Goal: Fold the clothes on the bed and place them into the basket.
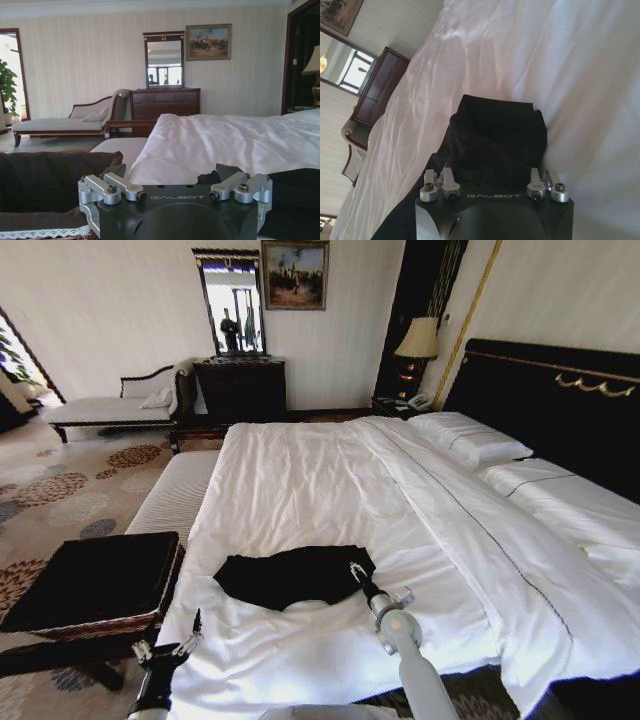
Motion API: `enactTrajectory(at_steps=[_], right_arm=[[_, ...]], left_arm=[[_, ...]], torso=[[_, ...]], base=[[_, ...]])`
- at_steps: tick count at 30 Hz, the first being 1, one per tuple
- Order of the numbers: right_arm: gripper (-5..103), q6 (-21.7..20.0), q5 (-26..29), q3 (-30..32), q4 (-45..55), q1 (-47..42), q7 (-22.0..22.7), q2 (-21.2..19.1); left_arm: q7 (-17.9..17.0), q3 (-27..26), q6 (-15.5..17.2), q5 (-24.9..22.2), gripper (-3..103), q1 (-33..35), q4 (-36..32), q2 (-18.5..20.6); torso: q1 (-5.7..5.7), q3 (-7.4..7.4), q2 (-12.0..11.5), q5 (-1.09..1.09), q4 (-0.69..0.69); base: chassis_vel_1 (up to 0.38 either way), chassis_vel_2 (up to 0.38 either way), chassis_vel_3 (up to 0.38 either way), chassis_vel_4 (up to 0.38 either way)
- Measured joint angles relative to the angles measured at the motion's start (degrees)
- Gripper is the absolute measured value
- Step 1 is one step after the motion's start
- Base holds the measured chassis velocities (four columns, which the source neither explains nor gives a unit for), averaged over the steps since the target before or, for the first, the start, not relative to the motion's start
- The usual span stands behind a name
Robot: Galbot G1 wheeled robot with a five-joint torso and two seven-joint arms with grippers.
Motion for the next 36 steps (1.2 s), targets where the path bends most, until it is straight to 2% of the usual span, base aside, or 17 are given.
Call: enactTrajectory(at_steps=[1,4,6,9,10,12,15,23,27,36], right_arm=[[51,0.14,-0.13,0.04,-0.06,0.11,-0.13,0.00],[46,0.27,-0.20,0.08,-0.20,0.27,-0.23,0.04],[35,0.54,-0.44,-0.02,-0.32,0.33,-0.41,0.09],[29,0.78,-0.63,-0.16,-0.34,0.47,-0.52,0.20],[18,0.86,-0.68,-0.25,-0.34,0.55,-0.55,0.27],[18,0.90,-0.70,-0.30,-0.32,0.57,-0.56,0.27],[4,1.22,-1.10,-0.38,-0.09,0.58,-0.73,-0.09],[4,1.53,-2.02,-0.45,1.40,0.07,-0.79,-0.89],[4,1.91,-3.75,0.06,3.51,-0.74,-0.90,-2.61],[4,2.05,-5.18,4.86,9.03,-2.78,-0.63,-9.78]], left_arm=[[-0.04,0.06,0.01,0.08,100,0.02,-0.12,-0.12],[-0.16,0.09,0.00,0.27,100,0.04,-0.15,-0.33],[-0.23,0.10,0.01,0.40,100,0.14,-0.26,-0.50],[-0.30,0.18,0.04,0.41,100,0.21,-0.38,-0.55],[-0.37,0.32,0.07,0.57,100,0.23,-0.40,-0.62],[-0.38,0.48,0.09,0.71,100,0.23,-0.40,-0.64],[-1.08,0.99,0.37,1.98,100,-0.05,-0.34,-0.82],[-1.23,1.55,0.60,2.30,100,0.00,-0.63,-1.42],[-1.23,1.58,0.55,2.42,100,-0.09,-0.60,-1.26],[-1.23,1.53,0.36,2.06,100,-0.28,-0.67,-1.19]], torso=[[0.00,0.00,0.00,0.00,0.00],[0.00,0.00,0.00,0.00,0.00],[0.00,0.00,0.00,0.00,0.00],[0.00,0.00,0.00,0.00,0.00],[0.00,0.00,0.00,0.00,0.00],[0.00,0.00,0.00,0.00,0.00],[0.00,0.00,0.00,0.00,0.00],[0.00,0.00,0.00,0.00,0.00],[0.00,0.00,0.00,0.01,0.00],[0.00,-0.01,0.00,0.00,-0.01]], base=[[0.000,0.000,0.000,0.000],[0.000,0.000,0.000,0.000],[0.000,0.000,0.000,0.000],[0.000,0.000,0.000,0.000],[0.000,0.000,0.000,0.000],[0.000,0.000,0.000,0.000],[0.000,0.000,0.000,0.000],[0.000,0.000,0.000,0.000],[0.000,0.000,0.000,0.000],[0.000,0.000,0.000,0.000]])
